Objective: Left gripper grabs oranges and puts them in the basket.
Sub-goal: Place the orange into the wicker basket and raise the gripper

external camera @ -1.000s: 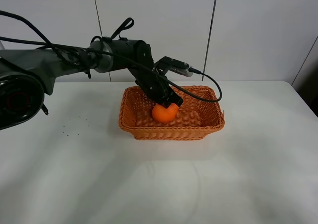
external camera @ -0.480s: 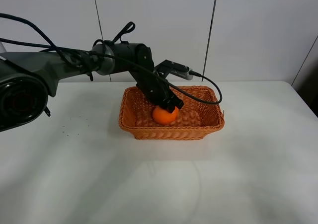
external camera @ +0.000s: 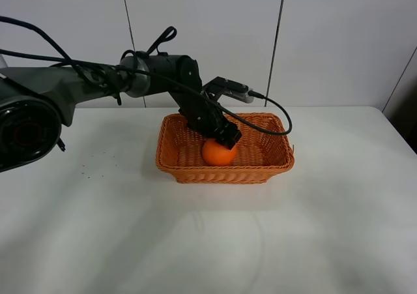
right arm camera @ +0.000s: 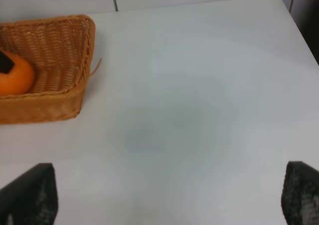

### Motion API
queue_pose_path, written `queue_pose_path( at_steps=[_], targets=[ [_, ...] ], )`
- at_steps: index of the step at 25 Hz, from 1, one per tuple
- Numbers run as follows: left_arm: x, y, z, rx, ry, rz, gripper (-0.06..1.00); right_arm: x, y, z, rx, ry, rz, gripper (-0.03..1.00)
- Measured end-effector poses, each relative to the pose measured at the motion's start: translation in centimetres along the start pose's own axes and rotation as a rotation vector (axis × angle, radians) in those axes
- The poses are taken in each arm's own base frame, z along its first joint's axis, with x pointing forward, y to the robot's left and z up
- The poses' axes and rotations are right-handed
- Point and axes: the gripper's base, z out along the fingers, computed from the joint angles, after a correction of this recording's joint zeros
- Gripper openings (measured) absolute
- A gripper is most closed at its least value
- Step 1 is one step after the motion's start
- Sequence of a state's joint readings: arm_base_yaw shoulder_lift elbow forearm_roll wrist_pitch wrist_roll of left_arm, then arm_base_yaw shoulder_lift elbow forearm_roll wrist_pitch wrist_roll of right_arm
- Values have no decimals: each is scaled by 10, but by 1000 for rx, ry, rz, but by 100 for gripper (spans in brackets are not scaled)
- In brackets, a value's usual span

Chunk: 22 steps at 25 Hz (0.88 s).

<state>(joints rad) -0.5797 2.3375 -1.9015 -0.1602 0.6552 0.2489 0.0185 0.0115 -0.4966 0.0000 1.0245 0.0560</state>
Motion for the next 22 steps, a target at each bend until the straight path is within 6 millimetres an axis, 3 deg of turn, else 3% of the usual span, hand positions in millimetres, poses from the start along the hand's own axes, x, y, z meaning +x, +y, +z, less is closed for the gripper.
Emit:
queue_pose_path(
  at_steps=[15,22],
  targets=[
    [-22,11,-38,-139,-13,29,85,0,0,0,0,0,0,69],
    [-17,42,-60,-202,16,-41,85,0,0,0,0,0,0,69]
  ],
)
